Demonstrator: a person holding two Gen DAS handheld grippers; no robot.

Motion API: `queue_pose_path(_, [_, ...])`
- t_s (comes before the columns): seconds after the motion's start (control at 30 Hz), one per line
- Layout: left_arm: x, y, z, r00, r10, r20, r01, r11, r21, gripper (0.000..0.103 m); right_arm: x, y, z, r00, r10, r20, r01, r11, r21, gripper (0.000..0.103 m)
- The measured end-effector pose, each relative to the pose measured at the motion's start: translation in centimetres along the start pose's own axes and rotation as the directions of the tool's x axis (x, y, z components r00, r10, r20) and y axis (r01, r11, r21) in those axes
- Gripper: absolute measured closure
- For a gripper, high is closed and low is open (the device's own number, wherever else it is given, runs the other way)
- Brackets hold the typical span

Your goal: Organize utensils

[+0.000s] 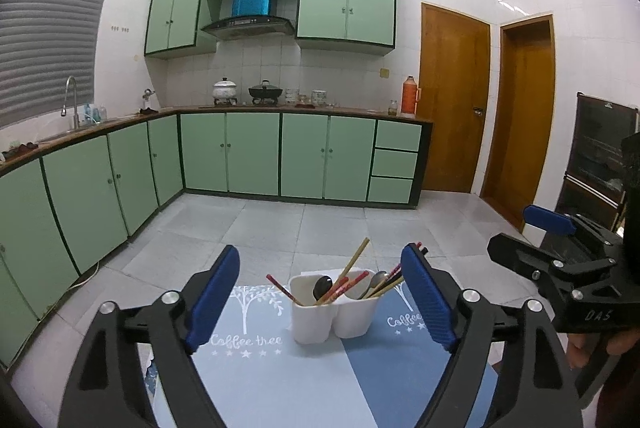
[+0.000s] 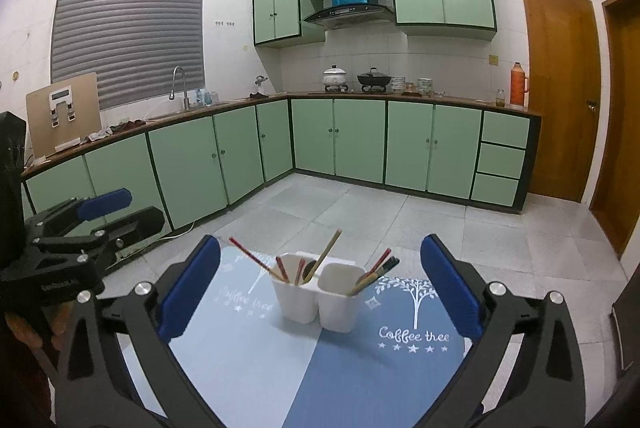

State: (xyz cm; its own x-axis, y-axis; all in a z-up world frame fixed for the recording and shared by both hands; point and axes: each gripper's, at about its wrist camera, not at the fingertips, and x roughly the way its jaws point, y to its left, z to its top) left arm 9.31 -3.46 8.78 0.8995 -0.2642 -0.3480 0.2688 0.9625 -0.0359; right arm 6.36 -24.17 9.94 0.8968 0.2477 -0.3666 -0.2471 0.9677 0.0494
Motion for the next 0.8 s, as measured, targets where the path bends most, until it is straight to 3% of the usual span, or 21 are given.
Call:
queue_pose_path(0.5, [-4.6, -1.2, -0.7, 0.997, 0.04, 0.061, -0.04, 0.999, 0.009, 0.007, -4.2, 0.5, -1.1, 0.999, -0.001, 0.049, 0.0, 1.0, 0.023, 0.005])
queue_pose_path(0.8, [-6.6, -1.2, -0.9, 0.995, 0.055, 0.084, -0.055, 0.998, -0.007, 0.006, -6.1, 1.5, -0.9, 0.997, 0.023, 0.079, -0.022, 1.0, -0.002, 0.005])
